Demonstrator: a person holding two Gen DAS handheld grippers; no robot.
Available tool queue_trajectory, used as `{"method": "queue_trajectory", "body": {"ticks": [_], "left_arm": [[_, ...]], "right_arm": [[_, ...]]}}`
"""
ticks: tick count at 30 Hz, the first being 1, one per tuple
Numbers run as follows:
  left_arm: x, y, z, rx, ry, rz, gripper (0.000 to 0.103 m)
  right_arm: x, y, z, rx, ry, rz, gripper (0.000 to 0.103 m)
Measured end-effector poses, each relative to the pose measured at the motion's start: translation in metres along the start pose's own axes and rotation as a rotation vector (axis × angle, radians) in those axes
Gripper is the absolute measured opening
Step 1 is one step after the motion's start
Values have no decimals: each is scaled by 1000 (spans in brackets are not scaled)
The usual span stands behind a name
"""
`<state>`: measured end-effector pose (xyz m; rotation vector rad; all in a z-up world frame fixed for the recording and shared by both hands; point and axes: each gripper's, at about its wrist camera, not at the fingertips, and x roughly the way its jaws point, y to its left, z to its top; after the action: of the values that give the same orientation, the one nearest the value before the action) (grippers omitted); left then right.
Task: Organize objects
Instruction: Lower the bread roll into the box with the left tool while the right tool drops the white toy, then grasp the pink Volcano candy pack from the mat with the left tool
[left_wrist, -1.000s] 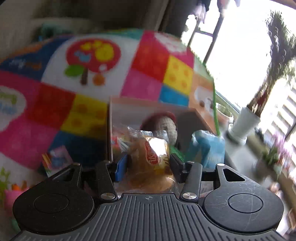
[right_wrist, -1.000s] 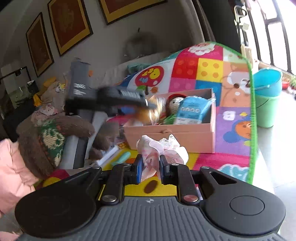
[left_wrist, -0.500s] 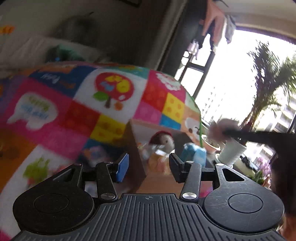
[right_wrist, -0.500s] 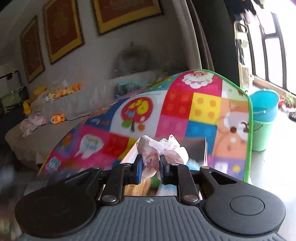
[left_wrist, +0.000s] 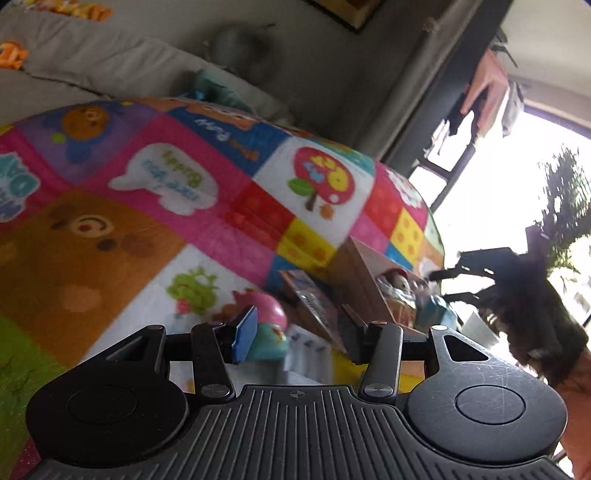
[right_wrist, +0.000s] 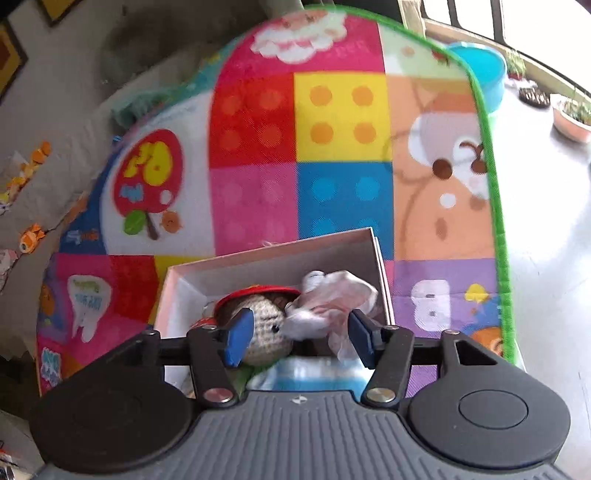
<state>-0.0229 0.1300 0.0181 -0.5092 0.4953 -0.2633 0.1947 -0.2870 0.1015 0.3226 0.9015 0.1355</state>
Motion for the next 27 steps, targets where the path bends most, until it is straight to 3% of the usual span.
{"method": "queue_trajectory", "body": {"ticks": [4,8,12,16,20,24,27], "left_arm": [[7,0,-3,-9,13,8,52],[13,-18,-9,71,43,17,52],[23,-45,-19,211,105,25,52],[35,-77,-34,373,146,73,52],[43,-102,-44,460,170,65,52],[54,-112,-49,450,197,83,52],[65,-106,-37,325,193,110,52]], "right_arm": [[-48,7,-32,-98,-111,37,70],[-76,13,-88,-221,-172,49,81],[-74,14,-148,-293,-190,41,97],[-61,13,-194,-317,-165,67,99],[-48,9,-215,-293,-122,119,103],[-41,14,-231,-337,-137,90,103],[-39,22,-234,-372,-133,53,103]]}}
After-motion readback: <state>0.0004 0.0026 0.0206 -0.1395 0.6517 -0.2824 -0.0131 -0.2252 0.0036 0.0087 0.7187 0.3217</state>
